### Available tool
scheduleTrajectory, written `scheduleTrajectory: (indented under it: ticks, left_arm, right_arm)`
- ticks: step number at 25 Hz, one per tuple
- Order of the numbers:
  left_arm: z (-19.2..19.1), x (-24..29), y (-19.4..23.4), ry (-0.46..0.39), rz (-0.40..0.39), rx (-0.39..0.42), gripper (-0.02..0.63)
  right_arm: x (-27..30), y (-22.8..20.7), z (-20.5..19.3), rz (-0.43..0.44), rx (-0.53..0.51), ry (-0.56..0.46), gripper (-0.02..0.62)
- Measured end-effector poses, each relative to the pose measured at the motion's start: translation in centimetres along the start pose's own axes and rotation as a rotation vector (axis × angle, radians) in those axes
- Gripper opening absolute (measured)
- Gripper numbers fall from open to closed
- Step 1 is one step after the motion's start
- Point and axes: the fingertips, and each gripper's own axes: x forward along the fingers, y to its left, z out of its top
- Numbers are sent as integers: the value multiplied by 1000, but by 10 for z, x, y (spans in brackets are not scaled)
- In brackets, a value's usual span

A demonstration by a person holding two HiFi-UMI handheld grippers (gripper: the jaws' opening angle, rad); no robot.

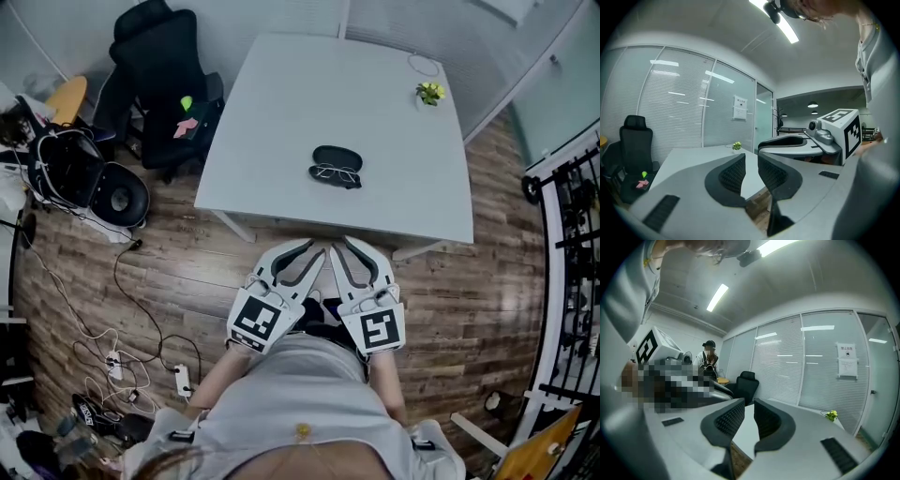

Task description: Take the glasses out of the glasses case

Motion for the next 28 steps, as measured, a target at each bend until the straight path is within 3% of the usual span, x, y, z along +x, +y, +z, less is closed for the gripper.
scheduleTrajectory:
  ticks: [15, 28]
  left_arm:
    - [3, 49, 38, 14, 52, -17, 97]
    - [10, 93, 93, 21, -36, -11, 97]
  right_arm:
    - [46, -47, -11, 43, 17, -5, 57]
    - [103, -78, -19, -20, 9, 51, 57]
